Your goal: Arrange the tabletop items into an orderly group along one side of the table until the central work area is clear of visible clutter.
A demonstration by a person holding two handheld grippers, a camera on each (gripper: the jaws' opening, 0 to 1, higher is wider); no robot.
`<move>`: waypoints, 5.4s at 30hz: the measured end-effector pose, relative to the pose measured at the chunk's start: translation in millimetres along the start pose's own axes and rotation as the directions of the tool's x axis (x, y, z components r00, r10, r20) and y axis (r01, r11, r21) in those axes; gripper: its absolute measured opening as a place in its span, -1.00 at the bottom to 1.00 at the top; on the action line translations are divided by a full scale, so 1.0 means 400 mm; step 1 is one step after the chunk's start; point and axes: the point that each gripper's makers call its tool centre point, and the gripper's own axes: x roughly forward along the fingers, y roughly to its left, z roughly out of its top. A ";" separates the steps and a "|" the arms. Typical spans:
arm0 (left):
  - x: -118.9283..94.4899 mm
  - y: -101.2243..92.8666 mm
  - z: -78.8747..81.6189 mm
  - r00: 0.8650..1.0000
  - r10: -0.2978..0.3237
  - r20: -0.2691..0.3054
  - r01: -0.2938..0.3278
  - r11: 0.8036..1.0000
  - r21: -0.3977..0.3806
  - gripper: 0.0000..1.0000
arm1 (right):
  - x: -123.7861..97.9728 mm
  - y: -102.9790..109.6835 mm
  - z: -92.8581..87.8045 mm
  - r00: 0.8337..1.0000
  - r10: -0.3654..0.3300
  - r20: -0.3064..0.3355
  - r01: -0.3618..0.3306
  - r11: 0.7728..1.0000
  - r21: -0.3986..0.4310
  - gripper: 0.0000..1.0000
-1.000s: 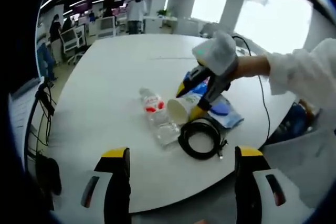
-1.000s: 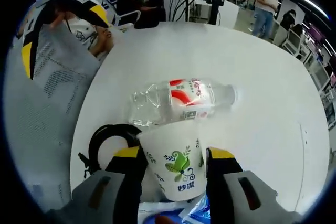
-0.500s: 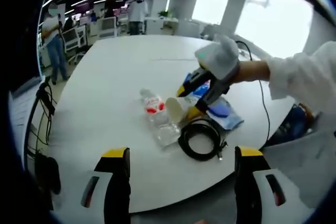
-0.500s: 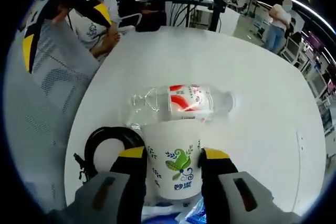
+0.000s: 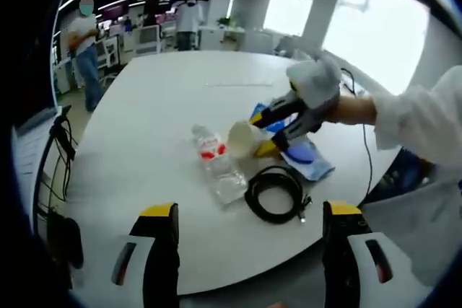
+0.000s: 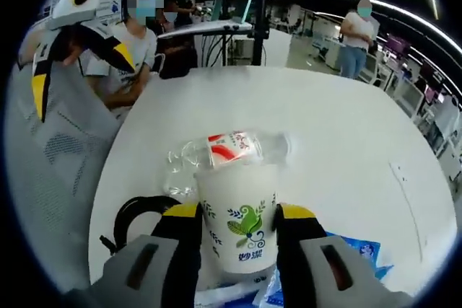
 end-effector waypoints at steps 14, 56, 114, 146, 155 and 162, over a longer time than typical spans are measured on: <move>-0.012 0.002 0.035 0.998 0.008 0.066 -0.007 1.000 -0.007 0.58 | -0.020 -0.051 0.042 0.946 -0.166 0.277 0.102 0.968 0.230 -0.26; -0.004 0.018 0.025 0.998 0.020 0.059 -0.019 1.000 -0.012 0.59 | 0.025 -0.128 0.032 0.826 -0.374 0.421 0.205 0.896 0.394 -0.28; 0.004 -0.003 0.020 0.999 -0.003 0.042 0.003 1.000 0.004 0.59 | 0.015 -0.136 -0.020 0.846 -0.397 0.355 0.236 0.877 0.419 -0.24; 0.003 -0.046 0.049 0.995 -0.060 0.080 0.055 0.996 0.065 0.61 | -0.188 -0.104 0.003 0.861 -0.412 0.297 0.293 0.880 0.374 0.22; 0.003 -0.053 0.053 0.995 -0.068 0.077 0.062 0.995 0.073 0.61 | -0.260 -0.078 -0.006 0.849 -0.443 0.288 0.317 0.863 0.392 0.20; 0.014 -0.061 0.066 0.994 -0.091 0.068 0.085 0.993 0.086 0.61 | -0.313 -0.055 -0.002 0.842 -0.454 0.291 0.325 0.858 0.397 0.20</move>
